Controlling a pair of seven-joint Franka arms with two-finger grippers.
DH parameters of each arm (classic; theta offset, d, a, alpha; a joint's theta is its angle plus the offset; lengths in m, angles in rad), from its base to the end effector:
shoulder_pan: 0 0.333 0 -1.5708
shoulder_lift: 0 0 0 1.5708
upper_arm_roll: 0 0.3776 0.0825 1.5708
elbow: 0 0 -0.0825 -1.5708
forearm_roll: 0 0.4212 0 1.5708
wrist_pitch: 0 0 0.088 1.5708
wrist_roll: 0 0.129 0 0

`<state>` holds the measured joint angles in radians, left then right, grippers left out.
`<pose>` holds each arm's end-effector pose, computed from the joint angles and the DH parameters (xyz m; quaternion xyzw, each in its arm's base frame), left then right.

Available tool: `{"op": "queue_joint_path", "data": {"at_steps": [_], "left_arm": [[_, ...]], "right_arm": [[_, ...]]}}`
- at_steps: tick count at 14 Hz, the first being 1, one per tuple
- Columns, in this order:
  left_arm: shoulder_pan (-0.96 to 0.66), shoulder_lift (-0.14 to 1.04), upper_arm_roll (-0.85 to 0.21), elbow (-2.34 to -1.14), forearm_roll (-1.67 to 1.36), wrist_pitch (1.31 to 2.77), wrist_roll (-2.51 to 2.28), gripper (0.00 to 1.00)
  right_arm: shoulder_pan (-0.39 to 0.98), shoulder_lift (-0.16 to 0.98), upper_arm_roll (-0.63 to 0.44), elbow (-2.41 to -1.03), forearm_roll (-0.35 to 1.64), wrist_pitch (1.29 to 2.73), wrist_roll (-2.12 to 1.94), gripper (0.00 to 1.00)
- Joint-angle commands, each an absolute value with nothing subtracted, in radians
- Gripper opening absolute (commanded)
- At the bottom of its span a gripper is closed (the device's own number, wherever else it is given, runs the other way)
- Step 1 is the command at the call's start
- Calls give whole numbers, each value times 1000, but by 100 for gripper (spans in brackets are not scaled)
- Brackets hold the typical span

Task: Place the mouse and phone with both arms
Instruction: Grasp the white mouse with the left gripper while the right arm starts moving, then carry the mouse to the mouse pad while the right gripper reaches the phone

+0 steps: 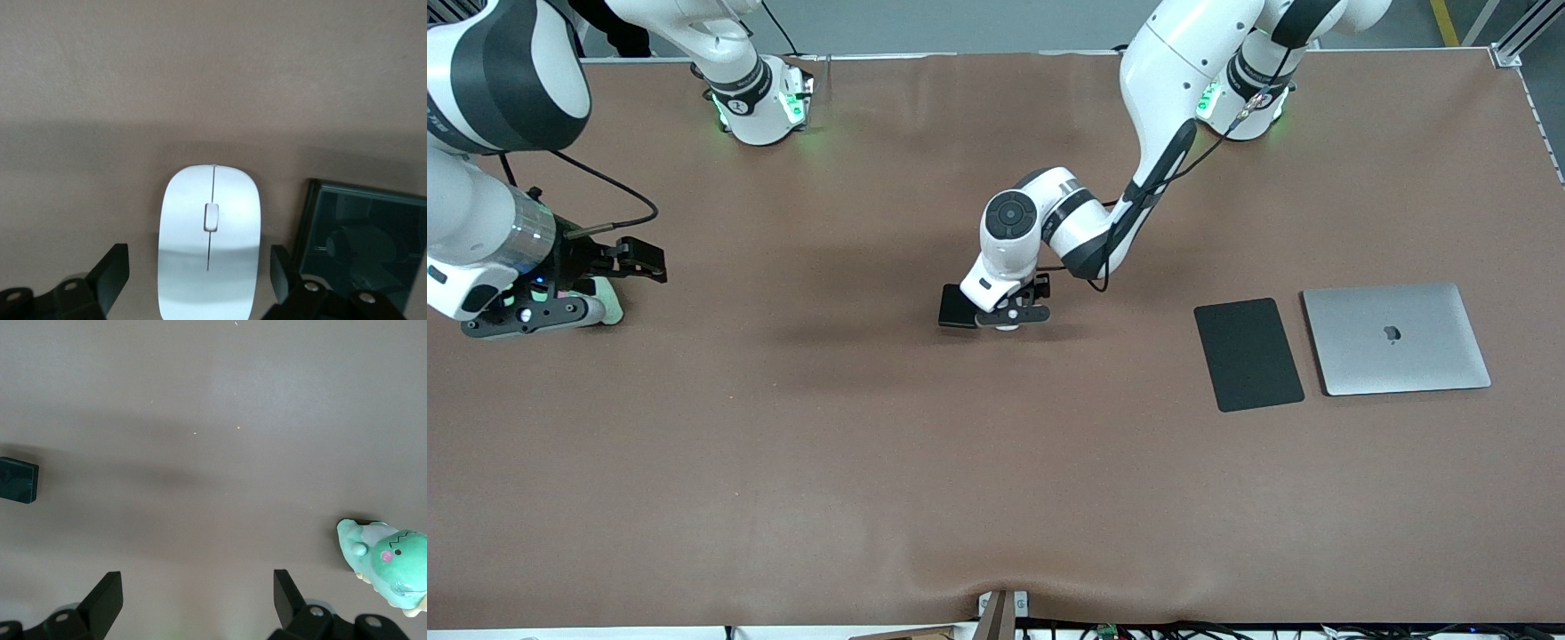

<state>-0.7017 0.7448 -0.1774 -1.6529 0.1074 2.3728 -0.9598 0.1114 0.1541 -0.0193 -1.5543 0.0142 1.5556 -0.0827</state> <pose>0.4919 -0.5646 0.1763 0.9994 0.0242 -0.0217 0.0095 0.6324 0.0611 0.5765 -0.9933 -0.0866 0.0763 0.0052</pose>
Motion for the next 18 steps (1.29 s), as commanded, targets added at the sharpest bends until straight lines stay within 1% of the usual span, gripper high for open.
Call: {"op": "queue_joint_path", "data": {"at_steps": [1, 2, 4, 6, 9, 10, 14, 18], "left_arm": [[-715, 758, -172, -1652, 132, 2396, -960, 86], [-715, 758, -172, -1652, 132, 2396, -960, 77], [-726, 758, -172, -1652, 130, 2396, -960, 54], [-726, 756, -170, -1652, 132, 2392, -959, 28], [-712, 736, -167, -1654, 132, 2347, -907, 5], [-707, 710, -164, -1651, 132, 2297, -890, 0], [-640, 586, -158, -1649, 132, 2157, -818, 0], [-522, 471, -160, -1649, 132, 2056, -714, 0]], "right_arm": [[123, 208, -11, -1526, 28, 1546, -97, 100], [132, 222, -5, -1528, 29, 1552, -107, 100], [144, 222, 9, -1526, 28, 1551, -97, 100], [159, 222, 18, -1531, 29, 1549, -95, 100], [182, 222, 18, -1549, 112, 1551, -63, 100], [192, 222, 20, -1552, 126, 1551, -8, 100], [264, 225, 20, -1581, 133, 1568, 130, 100], [333, 225, 20, -1641, 172, 1638, 270, 100]]}}
